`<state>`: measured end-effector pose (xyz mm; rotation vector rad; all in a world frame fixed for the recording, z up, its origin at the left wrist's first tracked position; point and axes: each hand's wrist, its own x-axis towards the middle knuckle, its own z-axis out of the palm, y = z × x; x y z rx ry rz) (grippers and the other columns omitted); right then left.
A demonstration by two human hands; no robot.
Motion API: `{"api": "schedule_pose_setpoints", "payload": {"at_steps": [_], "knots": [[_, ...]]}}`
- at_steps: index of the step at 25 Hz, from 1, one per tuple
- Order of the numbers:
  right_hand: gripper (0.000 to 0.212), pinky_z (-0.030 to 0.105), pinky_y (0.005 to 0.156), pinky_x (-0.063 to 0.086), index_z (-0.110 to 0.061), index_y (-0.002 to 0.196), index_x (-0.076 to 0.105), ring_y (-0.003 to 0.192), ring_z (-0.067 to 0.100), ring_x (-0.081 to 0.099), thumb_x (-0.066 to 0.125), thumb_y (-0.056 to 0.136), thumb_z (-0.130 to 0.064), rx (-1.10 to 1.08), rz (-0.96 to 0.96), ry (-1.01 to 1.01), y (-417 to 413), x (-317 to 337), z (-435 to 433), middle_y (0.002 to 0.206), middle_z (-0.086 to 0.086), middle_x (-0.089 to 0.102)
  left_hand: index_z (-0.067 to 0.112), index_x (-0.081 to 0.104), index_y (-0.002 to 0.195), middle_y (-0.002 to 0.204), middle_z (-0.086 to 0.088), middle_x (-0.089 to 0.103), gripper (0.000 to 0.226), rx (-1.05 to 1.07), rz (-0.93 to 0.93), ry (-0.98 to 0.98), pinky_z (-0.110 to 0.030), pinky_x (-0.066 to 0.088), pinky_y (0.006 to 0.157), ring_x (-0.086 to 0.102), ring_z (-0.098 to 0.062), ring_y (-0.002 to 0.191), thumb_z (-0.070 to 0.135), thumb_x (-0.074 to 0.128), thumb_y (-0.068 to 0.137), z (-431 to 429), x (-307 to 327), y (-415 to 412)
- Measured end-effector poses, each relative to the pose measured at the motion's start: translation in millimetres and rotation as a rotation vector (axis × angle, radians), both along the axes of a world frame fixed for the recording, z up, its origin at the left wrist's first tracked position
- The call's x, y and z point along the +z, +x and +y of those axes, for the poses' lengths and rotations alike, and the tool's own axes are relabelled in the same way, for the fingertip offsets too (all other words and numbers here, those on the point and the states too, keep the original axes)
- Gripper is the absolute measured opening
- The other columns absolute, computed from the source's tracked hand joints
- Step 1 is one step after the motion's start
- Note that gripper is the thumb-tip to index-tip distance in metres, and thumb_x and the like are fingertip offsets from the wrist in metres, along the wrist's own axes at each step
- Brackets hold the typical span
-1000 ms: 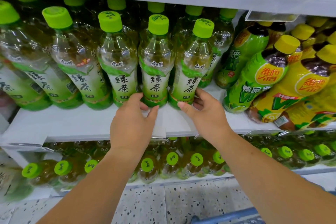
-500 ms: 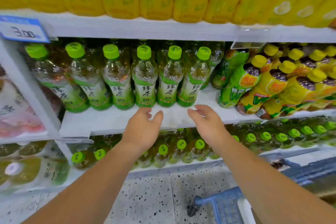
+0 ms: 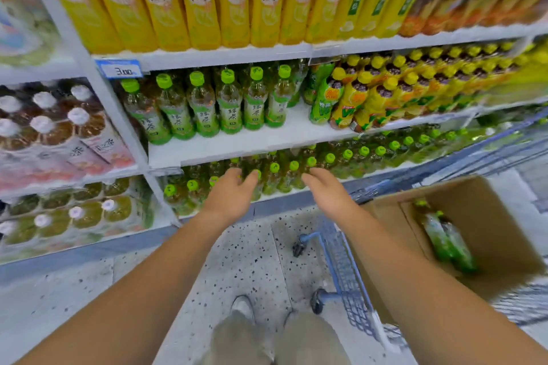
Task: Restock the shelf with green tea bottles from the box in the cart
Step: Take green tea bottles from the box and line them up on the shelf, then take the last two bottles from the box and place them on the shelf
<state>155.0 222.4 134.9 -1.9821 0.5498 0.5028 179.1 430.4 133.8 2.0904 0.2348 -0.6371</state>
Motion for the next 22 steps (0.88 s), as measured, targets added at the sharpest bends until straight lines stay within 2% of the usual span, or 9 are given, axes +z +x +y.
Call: {"api": "schedule_pose_setpoints", "payload": {"at_steps": [3, 5, 7, 12, 16, 19, 22], "knots": [[0.061, 0.037, 0.102, 0.037, -0.021, 0.153, 0.032, 0.136, 0.023, 0.043, 0.045, 0.101, -0.049, -0.037, 0.026, -0.006, -45.4, 18.6, -11.7, 0.154, 0.002, 0.039, 0.014, 0.038, 0.15, 0.15, -0.006, 0.046, 0.067, -0.012, -0.011, -0.031, -0.037, 0.039, 0.103, 0.047, -0.026, 0.132, 0.057, 0.04, 0.1, -20.7, 21.0, -35.2], [0.06, 0.037, 0.097, 0.041, -0.021, 0.153, 0.033, 0.129, 0.022, 0.048, 0.045, 0.101, -0.049, -0.059, 0.031, 0.008, -78.4, 22.0, -22.7, 0.151, 0.002, 0.042, 0.014, 0.04, 0.149, 0.15, -0.005, 0.046, 0.064, -0.038, -0.017, -0.056, -0.038, 0.037, 0.103, 0.046, -0.025, 0.133, 0.056, 0.04, 0.101, -37.5, 24.9, -61.7], [0.058, 0.031, 0.094, 0.038, -0.02, 0.151, 0.035, 0.122, 0.017, 0.048, 0.045, 0.101, -0.048, -0.084, 0.037, -0.006, -112.9, 26.2, -42.1, 0.15, 0.001, 0.043, 0.015, 0.042, 0.148, 0.149, -0.005, 0.047, 0.063, -0.05, -0.005, -0.072, -0.038, 0.037, 0.101, 0.047, -0.025, 0.132, 0.056, 0.04, 0.1, -61.6, 25.7, -86.3], [0.065, 0.03, 0.107, 0.031, -0.017, 0.154, 0.032, 0.141, 0.021, 0.038, 0.045, 0.1, -0.05, -0.153, 0.068, -0.064, -190.1, 29.3, -120.4, 0.157, 0.003, 0.036, 0.015, 0.04, 0.149, 0.153, -0.004, 0.043, 0.063, -0.087, 0.071, -0.122, -0.04, 0.035, 0.107, 0.043, -0.025, 0.137, 0.055, 0.04, 0.101, -139.5, 20.7, -142.0], [0.056, 0.029, 0.108, 0.03, -0.02, 0.15, 0.039, 0.139, 0.018, 0.04, 0.048, 0.1, -0.045, -0.218, 0.032, -0.079, -244.7, 32.4, -196.6, 0.153, -0.001, 0.042, 0.016, 0.047, 0.142, 0.146, -0.004, 0.05, 0.056, -0.089, 0.076, -0.155, -0.039, 0.038, 0.103, 0.049, -0.024, 0.129, 0.054, 0.042, 0.101, -214.9, 19.3, -190.4], [0.054, 0.031, 0.11, 0.033, -0.023, 0.149, 0.04, 0.138, 0.017, 0.041, 0.047, 0.101, -0.046, -0.233, 0.04, -0.06, -282.3, 30.2, -248.4, 0.152, -0.002, 0.043, 0.016, 0.044, 0.146, 0.147, -0.003, 0.049, 0.059, -0.08, 0.098, -0.201, -0.039, 0.039, 0.106, 0.049, -0.023, 0.131, 0.054, 0.043, 0.101, -271.7, 19.1, -222.3], [0.053, 0.03, 0.108, 0.035, -0.022, 0.149, 0.04, 0.136, 0.016, 0.043, 0.045, 0.102, -0.046, -0.249, 0.065, -0.071, -305.5, 29.2, -295.6, 0.15, -0.003, 0.044, 0.02, 0.048, 0.142, 0.139, 0.0, 0.054, 0.056, -0.099, 0.116, -0.241, -0.039, 0.043, 0.102, 0.053, -0.02, 0.124, 0.056, 0.043, 0.099, -322.0, 15.6, -246.0]]}}
